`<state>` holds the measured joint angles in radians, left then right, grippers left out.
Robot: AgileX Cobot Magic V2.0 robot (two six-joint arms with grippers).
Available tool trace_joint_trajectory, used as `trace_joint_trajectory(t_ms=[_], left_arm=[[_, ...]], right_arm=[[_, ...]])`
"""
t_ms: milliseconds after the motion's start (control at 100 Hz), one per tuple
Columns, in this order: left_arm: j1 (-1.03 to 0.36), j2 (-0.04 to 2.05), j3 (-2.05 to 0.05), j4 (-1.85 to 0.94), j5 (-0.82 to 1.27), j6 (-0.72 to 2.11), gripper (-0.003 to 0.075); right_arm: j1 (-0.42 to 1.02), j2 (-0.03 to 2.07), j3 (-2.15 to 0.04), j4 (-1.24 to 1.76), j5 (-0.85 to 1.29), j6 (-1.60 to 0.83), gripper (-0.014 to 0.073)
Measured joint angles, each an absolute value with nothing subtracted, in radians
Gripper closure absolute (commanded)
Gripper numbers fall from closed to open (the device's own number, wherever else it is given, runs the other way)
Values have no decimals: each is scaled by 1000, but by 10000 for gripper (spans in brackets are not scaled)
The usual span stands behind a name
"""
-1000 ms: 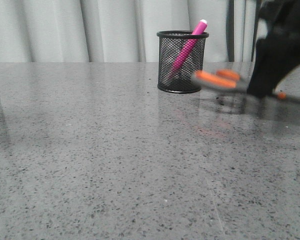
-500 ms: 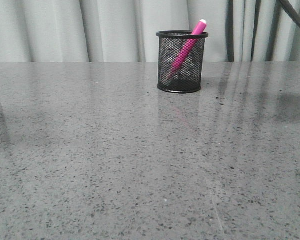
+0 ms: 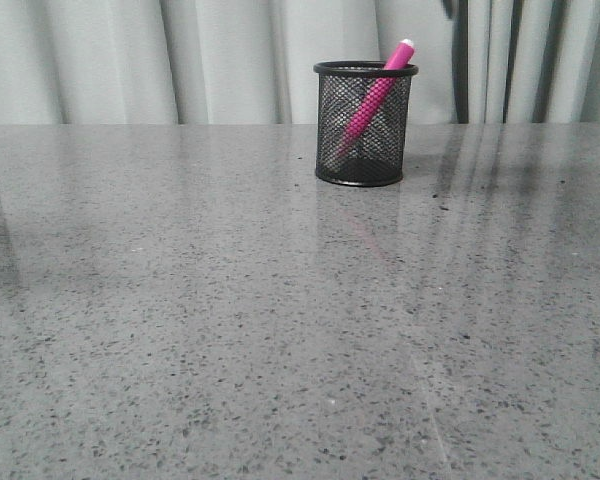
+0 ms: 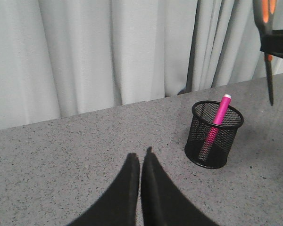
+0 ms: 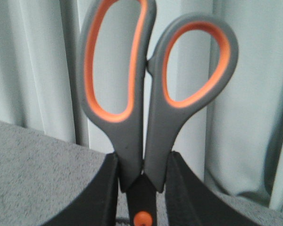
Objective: Put pen and scissors into bin
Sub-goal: 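Grasp the scissors with the right gripper and lift them upright, then carry the scissors over the holder and lower blades-first inside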
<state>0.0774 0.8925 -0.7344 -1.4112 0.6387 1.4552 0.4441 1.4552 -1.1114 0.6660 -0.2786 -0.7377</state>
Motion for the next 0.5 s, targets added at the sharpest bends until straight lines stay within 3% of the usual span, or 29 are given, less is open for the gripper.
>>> trace_joint_trajectory(t_ms=[500], left_arm=[[77,892,-734,-1411,601,1458,739]], right_arm=[[456,1673,-1197,563,-408,-523,670]])
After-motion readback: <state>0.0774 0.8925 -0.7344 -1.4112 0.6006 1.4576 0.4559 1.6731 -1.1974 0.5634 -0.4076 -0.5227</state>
